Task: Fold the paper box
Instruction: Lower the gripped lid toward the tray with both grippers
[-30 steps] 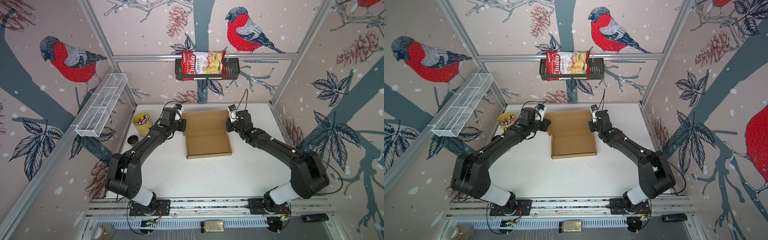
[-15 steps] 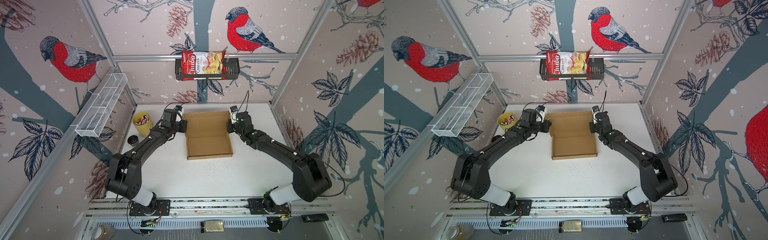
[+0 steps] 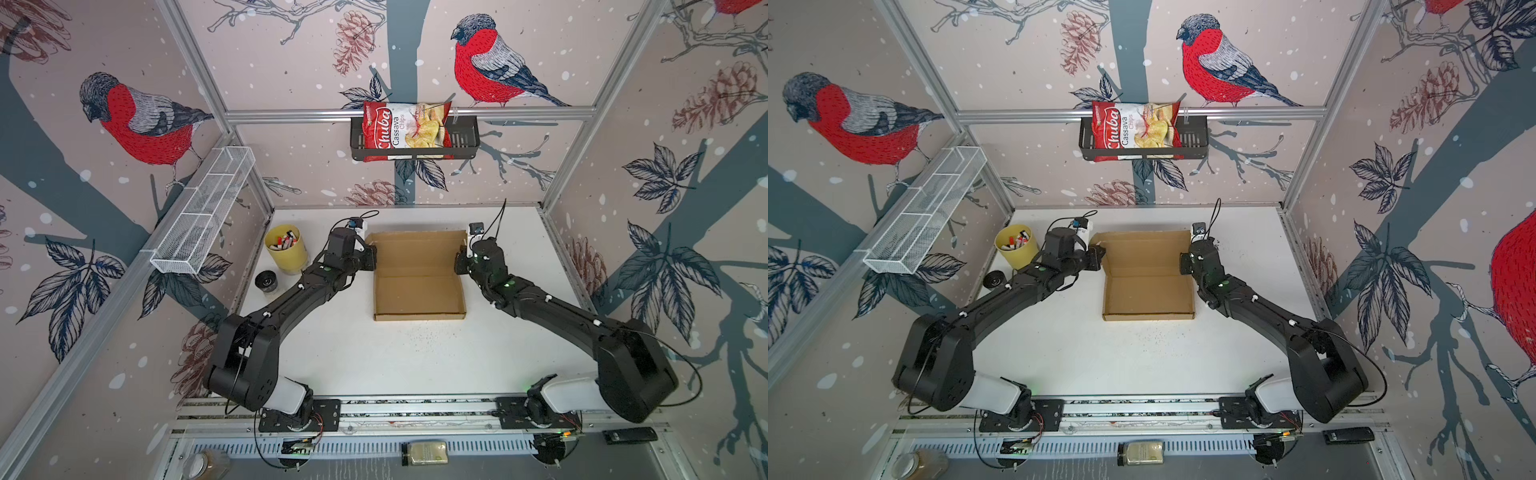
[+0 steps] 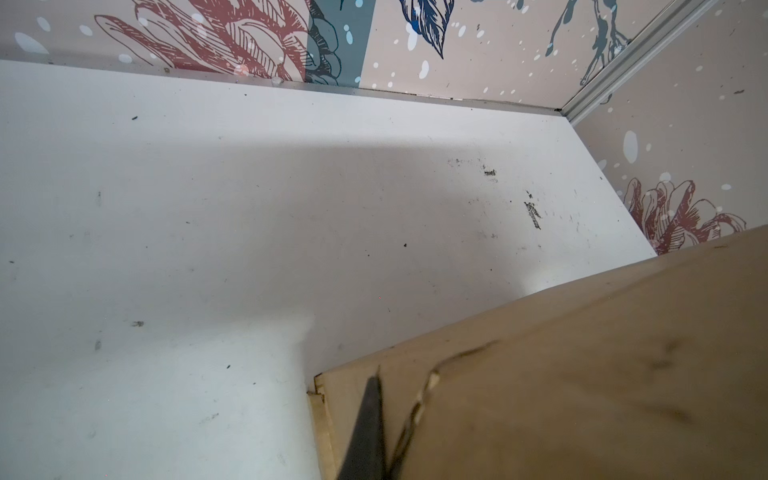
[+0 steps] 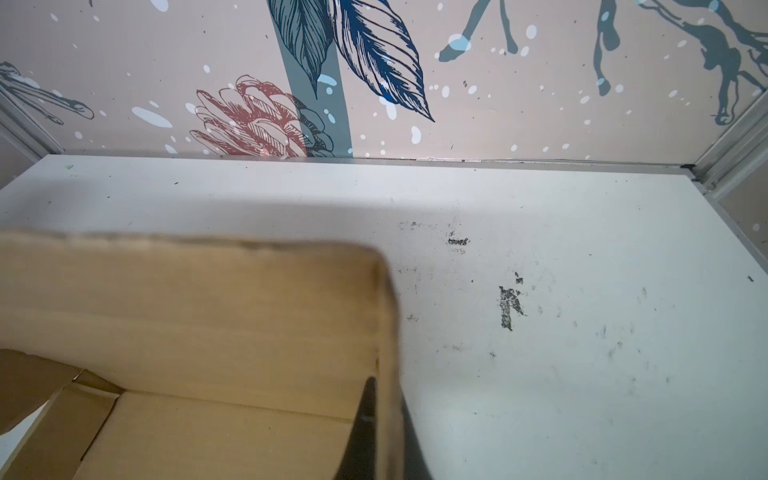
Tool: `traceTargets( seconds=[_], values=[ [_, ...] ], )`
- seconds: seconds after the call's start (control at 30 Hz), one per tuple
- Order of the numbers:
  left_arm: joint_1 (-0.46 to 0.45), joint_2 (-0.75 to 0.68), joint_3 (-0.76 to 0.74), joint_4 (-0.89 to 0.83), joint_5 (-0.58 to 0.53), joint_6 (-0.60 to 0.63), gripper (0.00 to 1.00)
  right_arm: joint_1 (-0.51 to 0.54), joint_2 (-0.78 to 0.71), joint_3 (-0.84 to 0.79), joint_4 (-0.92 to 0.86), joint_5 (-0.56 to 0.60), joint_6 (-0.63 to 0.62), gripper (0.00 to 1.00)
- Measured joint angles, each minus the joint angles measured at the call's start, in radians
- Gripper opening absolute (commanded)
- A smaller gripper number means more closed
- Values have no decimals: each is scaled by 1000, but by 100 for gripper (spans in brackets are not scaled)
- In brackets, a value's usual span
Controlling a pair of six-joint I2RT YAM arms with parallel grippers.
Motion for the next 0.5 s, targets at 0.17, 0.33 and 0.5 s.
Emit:
traceTargets(
  seconds=[0.17,0.33,0.5],
  values=[
    [-9,-19,-43,49,-6,-10,1,25,-20,-43,34,48,46,1],
    [-12,-46,-87,87,-5,-14,1,38,-35,-80,75,66,56,1],
    [-13,-74,-132,122,3,-17,1,46,-39,-104,108,74,67,1]
  ],
)
